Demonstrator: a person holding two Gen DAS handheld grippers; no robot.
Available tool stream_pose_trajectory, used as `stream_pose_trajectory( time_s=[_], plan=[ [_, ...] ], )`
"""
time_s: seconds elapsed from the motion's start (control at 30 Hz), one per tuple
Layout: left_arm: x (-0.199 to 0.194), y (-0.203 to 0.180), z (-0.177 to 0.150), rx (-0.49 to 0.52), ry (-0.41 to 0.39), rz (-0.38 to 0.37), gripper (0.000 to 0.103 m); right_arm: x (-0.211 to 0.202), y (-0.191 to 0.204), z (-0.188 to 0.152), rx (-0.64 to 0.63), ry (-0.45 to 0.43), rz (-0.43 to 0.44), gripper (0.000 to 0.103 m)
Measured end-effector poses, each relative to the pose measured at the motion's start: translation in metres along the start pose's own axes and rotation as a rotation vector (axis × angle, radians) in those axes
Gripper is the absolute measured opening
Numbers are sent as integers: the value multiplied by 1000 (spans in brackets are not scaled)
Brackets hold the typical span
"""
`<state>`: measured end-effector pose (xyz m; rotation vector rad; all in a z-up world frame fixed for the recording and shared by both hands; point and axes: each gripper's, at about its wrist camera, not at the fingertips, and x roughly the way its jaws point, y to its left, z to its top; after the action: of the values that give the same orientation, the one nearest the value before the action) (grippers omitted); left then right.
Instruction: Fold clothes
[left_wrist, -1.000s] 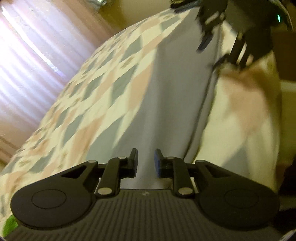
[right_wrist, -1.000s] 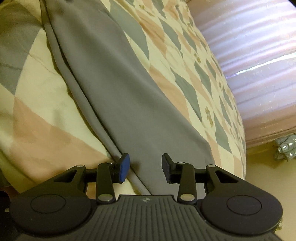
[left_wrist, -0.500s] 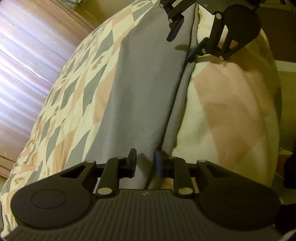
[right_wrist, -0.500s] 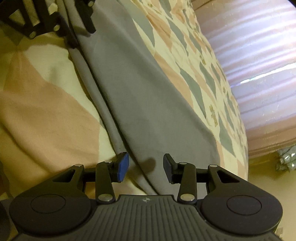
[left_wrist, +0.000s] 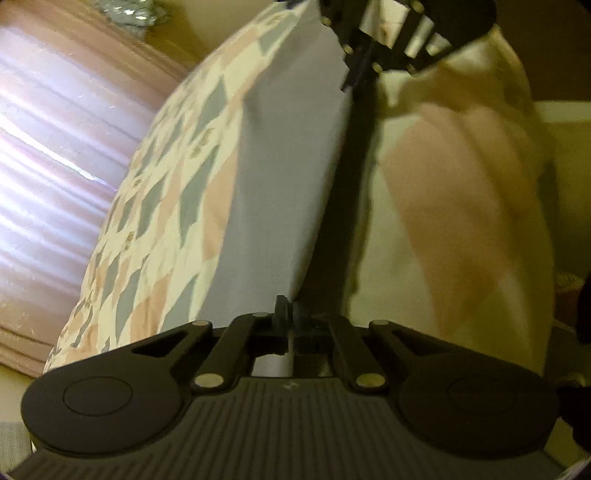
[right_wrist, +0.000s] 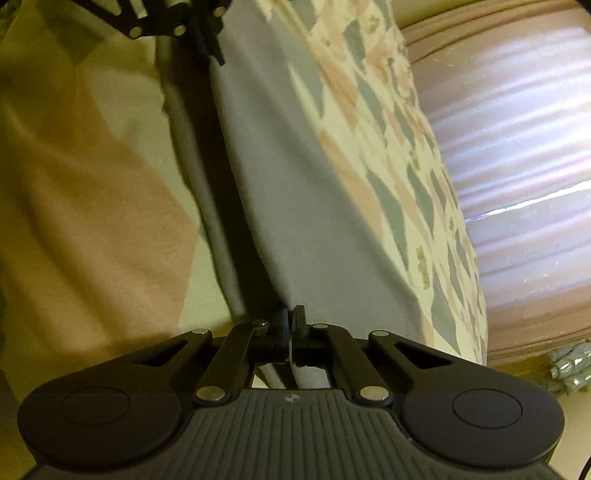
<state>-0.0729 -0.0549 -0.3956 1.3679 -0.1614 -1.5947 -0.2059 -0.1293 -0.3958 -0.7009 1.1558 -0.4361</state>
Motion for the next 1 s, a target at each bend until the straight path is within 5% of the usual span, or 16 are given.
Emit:
stream_pose_trajectory(
  time_s=[0.17,0.27,0.3,0.4,0.57,0.7,0.87,0.97,1.0],
  plan=[
    [23,-21,3,35,83,-8,2,12,18,-6,-49,30,67,0],
    [13,-12,8,-11,105,-18,7,11,10,-1,-31,0,74,30],
    [6,-5,6,-42,112,-28,8,4,-2,-2,33,-23,102,39],
    [-12,16,0,-156,133,-52,8,-11,-49,-12,315,-61,198,40],
    [-2,71,2,-577,175,-39,16,21,-121,-59,852,29,211,42],
    [43,74,0,-716,349,-113,20,63,-129,-110,1068,231,256,44],
    [25,103,1,-874,466,-152,21,53,-153,-159,1249,389,245,55],
    [-3,139,9,-1017,510,-141,30,29,-178,-166,1388,371,262,55],
    [-13,149,13,-1044,517,-122,40,19,-188,-163,1429,344,267,62]
  ],
)
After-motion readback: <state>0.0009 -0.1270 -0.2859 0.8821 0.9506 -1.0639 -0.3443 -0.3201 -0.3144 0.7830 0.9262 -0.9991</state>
